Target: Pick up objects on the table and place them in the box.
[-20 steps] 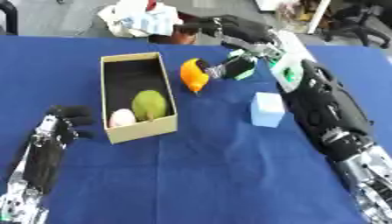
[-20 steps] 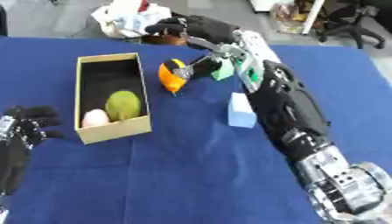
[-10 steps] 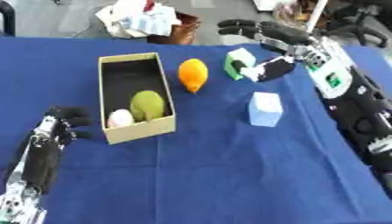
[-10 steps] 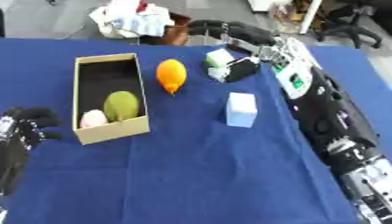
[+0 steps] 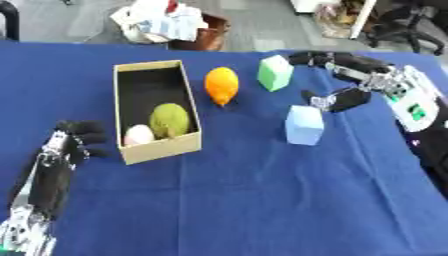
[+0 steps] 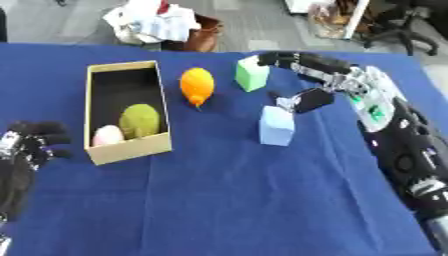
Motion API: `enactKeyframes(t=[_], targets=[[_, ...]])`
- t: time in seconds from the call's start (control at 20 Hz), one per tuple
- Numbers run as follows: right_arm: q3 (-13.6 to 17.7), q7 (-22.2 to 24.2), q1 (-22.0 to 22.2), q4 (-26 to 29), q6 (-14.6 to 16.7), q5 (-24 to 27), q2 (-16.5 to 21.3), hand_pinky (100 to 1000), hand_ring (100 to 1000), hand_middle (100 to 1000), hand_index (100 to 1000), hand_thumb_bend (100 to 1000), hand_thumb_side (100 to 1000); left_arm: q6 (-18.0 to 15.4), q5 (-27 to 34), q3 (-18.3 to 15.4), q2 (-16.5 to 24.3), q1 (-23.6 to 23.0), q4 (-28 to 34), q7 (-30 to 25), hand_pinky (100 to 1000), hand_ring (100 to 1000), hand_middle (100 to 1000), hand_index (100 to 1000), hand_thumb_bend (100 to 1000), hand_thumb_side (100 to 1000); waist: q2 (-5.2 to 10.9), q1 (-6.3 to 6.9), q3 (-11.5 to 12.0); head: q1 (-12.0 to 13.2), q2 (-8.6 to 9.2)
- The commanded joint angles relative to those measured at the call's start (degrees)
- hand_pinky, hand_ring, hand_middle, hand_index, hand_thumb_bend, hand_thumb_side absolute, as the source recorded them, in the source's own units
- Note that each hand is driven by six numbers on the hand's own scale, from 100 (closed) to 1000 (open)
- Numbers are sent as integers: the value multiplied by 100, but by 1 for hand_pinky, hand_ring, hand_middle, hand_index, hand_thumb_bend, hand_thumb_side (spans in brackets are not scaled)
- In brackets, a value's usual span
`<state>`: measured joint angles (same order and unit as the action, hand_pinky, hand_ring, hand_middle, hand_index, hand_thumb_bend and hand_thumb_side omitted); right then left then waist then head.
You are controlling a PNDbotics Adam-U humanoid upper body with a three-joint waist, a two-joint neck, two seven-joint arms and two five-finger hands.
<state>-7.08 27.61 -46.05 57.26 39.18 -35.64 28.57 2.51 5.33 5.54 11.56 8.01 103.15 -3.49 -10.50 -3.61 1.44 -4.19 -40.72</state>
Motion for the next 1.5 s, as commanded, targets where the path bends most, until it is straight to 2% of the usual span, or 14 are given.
enactKeyframes(t=[0.05,0.85,1.5], targets=[[28,1231,-15,-7,1278,-82,269,903,973,1000,1000,100,611,-9,-21,-44,101,26,101,11,637,723,674,749,100,933,86,26,-9,20,35],[-168,1729,399,133,1278,453,459,895,963,996,1000,100,719,-2,-32,-57,105,30,109,17,637,723,675,749,100,936,69,-30,8,75,26],[-255,1889,437,-131,1278,219,326,893,962,997,1000,100,768,-2,-29,-58,103,36,113,14,637,723,675,749,100,934,68,-28,12,64,20]])
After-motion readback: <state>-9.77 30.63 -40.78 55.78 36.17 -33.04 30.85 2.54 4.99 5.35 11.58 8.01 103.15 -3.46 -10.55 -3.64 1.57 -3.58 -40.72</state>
